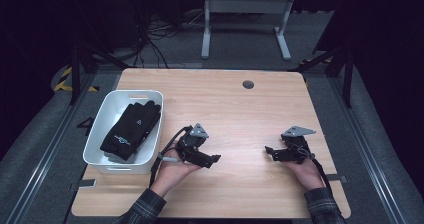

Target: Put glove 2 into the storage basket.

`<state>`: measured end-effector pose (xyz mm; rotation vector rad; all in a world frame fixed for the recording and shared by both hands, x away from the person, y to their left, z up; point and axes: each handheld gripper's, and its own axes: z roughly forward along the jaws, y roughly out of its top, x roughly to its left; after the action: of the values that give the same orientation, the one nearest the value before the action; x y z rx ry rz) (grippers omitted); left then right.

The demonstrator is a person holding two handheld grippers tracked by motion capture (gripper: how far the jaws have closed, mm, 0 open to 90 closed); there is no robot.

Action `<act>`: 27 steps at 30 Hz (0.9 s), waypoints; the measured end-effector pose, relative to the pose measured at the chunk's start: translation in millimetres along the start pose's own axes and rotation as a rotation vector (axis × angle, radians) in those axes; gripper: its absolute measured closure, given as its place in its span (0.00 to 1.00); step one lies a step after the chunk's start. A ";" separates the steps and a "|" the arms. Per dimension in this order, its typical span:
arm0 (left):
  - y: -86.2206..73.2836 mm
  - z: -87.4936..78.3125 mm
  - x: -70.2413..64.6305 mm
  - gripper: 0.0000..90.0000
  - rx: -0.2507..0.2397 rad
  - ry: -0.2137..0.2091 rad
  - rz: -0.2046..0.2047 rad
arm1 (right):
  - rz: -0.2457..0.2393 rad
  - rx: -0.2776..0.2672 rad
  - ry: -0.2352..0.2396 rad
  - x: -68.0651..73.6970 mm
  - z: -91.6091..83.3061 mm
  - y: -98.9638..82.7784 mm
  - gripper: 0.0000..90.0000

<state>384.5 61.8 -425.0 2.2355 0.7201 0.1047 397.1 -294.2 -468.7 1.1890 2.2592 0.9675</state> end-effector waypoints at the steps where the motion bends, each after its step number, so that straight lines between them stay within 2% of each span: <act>1: -2.5 6.4 -0.3 0.20 0.001 0.000 0.004 | 0.000 0.000 0.000 0.0 0.0 0.0 0.17; 4: -5.4 12.9 -0.3 0.20 0.009 0.000 0.012 | -0.001 0.000 0.001 0.0 0.1 0.1 0.17; 7: -12.1 27.8 -2.5 0.19 0.053 0.019 0.043 | -0.003 0.000 0.002 0.0 0.0 0.1 0.18; 11: -17.9 39.0 -4.4 0.18 0.084 0.026 0.056 | -0.004 0.000 0.003 0.2 0.0 0.1 0.18; 14: -19.9 41.6 -6.6 0.16 0.067 0.044 0.079 | -0.005 -0.001 0.003 0.2 0.1 0.0 0.18; 15: -20.4 42.3 -7.3 0.16 0.067 0.052 0.095 | -0.005 -0.001 0.003 0.2 0.0 0.1 0.18; 16: -23.5 44.8 -7.6 0.13 0.046 0.060 0.118 | -0.005 -0.001 0.003 0.3 0.1 0.1 0.18; 17: -26.1 45.9 -7.2 0.11 0.021 0.056 0.116 | -0.005 -0.001 0.003 0.3 0.1 0.1 0.18; 19: -27.5 46.2 -6.4 0.10 0.007 0.053 0.123 | -0.003 -0.001 0.003 0.5 0.2 0.1 0.18; 27: -27.9 46.0 -7.1 0.10 0.007 0.057 0.121 | -0.006 -0.002 0.004 0.6 0.4 0.2 0.18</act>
<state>378.9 43.2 -475.7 2.2905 0.6157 0.2270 397.1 -293.5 -468.9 1.1798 2.2633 0.9709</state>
